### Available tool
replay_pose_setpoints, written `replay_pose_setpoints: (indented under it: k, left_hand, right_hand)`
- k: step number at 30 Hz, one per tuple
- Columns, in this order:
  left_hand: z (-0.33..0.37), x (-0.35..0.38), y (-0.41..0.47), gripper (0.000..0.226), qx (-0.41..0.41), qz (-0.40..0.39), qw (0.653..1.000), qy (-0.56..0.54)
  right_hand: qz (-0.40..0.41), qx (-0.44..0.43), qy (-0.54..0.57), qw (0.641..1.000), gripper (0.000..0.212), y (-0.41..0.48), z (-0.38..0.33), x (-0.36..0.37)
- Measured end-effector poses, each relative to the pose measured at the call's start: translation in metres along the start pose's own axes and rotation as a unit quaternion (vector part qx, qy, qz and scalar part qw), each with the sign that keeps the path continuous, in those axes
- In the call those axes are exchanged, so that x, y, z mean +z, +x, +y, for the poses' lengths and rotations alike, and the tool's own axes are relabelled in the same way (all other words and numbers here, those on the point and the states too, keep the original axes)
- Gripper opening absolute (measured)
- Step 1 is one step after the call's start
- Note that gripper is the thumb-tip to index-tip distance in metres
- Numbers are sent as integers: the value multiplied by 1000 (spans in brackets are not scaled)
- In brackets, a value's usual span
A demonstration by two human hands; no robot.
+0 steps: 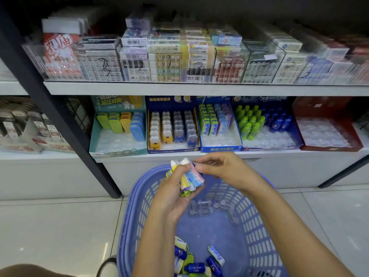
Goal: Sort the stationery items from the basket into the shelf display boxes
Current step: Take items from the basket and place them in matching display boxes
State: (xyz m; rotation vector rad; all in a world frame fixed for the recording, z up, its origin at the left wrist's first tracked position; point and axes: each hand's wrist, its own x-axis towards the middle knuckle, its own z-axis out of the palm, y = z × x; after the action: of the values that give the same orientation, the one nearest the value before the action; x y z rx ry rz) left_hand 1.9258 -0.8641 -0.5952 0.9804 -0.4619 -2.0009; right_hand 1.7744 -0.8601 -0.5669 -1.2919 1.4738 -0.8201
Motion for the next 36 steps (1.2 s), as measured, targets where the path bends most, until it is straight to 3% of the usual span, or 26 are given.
replay_pose_setpoints:
  k: [6, 9, 12, 15, 17, 21, 29, 36]
  left_hand:
    - [1, 1, 0, 17, 32, -26, 999, -3]
    - [6, 1, 1, 26, 42, -30, 998, -48]
    - [10, -5, 4, 15, 50, 19, 997, -54]
    - [11, -16, 7, 16, 57, 79, 995, 9]
    - [14, -22, 8, 22, 49, 96, 994, 11]
    - [23, -33, 8, 32, 33, 111, 993, -35]
    - [32, -44, 6, 37, 24, 85, 995, -45]
    - [37, -44, 3, 40, 0, 56, 996, -71]
  right_hand:
    - [-3, 19, 17, 1000, 29, 1, 5, 2]
    - [9, -14, 142, 990, 15, 3, 5, 13]
    - [17, -23, 236, 971, 13, 11, 1, 18]
    - [126, -58, 28, 990, 19, 24, -3, 13]
    - [171, -118, -126, 970, 19, 36, -11, 8]
    - [120, -193, -337, 914, 27, 69, -28, 6]
    - [61, -197, -443, 873, 19, 108, -36, 6]
    - [52, -195, -405, 892, 17, 115, -35, 9]
